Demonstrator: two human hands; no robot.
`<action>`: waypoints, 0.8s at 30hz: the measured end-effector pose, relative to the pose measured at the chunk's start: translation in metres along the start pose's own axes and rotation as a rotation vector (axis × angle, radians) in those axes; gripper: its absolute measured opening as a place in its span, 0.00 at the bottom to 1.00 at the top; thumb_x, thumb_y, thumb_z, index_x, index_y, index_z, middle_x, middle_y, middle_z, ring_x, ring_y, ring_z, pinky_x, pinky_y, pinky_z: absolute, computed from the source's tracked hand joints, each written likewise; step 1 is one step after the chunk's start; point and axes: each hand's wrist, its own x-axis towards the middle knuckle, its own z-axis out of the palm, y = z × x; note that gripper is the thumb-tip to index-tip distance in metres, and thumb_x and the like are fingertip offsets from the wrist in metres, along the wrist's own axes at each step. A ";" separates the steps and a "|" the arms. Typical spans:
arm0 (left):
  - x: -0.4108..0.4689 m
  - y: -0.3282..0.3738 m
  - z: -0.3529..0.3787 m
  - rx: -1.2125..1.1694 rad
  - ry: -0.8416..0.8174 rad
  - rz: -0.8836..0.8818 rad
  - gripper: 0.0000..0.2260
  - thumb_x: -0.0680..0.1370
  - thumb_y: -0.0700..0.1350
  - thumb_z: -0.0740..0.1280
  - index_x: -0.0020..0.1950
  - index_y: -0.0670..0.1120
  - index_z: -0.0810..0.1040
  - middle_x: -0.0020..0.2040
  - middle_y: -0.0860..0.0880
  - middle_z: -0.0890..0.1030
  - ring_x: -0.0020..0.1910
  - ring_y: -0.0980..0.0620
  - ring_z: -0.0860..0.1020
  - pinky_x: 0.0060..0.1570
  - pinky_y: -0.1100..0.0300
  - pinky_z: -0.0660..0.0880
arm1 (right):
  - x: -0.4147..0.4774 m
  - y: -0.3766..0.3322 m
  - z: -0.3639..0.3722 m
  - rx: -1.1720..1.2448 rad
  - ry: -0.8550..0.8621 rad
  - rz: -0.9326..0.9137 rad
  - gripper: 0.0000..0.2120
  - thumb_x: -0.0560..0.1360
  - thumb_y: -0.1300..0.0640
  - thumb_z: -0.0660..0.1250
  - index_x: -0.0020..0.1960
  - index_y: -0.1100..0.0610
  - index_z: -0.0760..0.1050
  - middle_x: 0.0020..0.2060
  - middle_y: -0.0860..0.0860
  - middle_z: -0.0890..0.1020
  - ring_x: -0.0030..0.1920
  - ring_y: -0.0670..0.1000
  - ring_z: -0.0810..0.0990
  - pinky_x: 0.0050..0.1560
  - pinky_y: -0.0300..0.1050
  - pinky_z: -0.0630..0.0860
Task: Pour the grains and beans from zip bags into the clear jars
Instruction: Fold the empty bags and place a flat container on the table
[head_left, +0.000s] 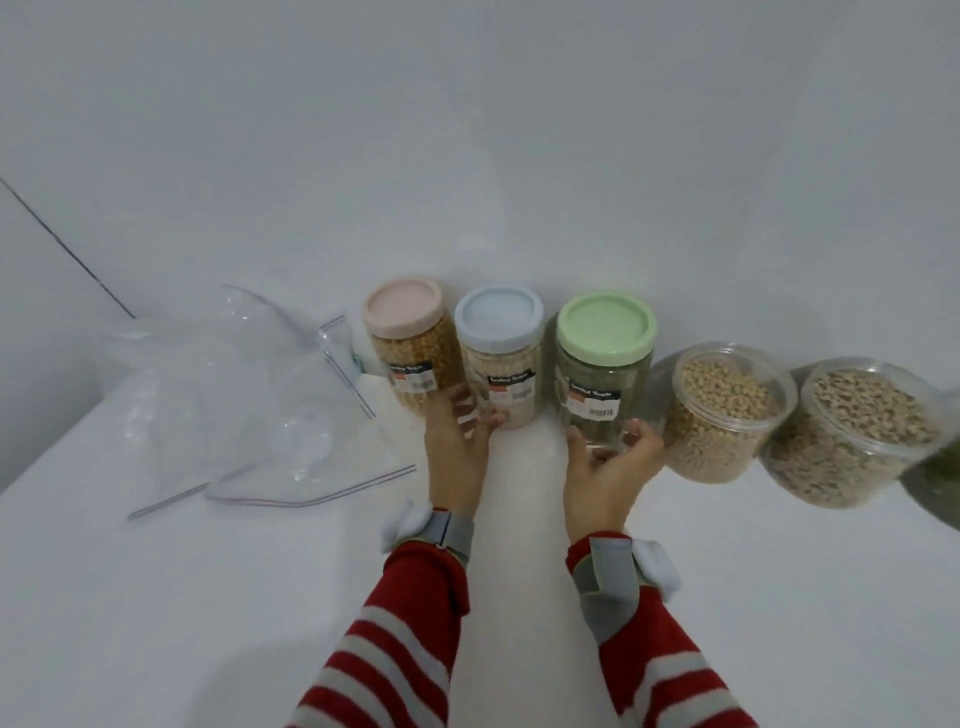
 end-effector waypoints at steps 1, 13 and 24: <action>-0.002 0.006 -0.005 0.002 0.010 0.012 0.23 0.72 0.43 0.76 0.63 0.46 0.70 0.59 0.48 0.75 0.55 0.53 0.75 0.53 0.64 0.74 | -0.011 -0.003 0.006 -0.023 0.048 -0.040 0.25 0.68 0.66 0.77 0.59 0.63 0.66 0.54 0.54 0.66 0.51 0.60 0.72 0.51 0.49 0.73; 0.121 -0.047 -0.297 0.629 0.215 0.120 0.47 0.65 0.68 0.73 0.77 0.55 0.55 0.80 0.42 0.47 0.77 0.36 0.47 0.72 0.35 0.47 | -0.136 -0.060 0.168 -0.305 -1.008 0.055 0.67 0.52 0.29 0.77 0.75 0.38 0.35 0.78 0.41 0.43 0.77 0.48 0.47 0.76 0.58 0.53; 0.196 -0.123 -0.305 0.149 -0.519 -0.302 0.10 0.80 0.39 0.65 0.61 0.42 0.75 0.60 0.41 0.79 0.58 0.42 0.78 0.60 0.50 0.75 | -0.198 -0.105 0.280 -0.353 -0.800 -0.407 0.36 0.72 0.72 0.67 0.72 0.42 0.65 0.75 0.53 0.49 0.54 0.38 0.72 0.54 0.25 0.69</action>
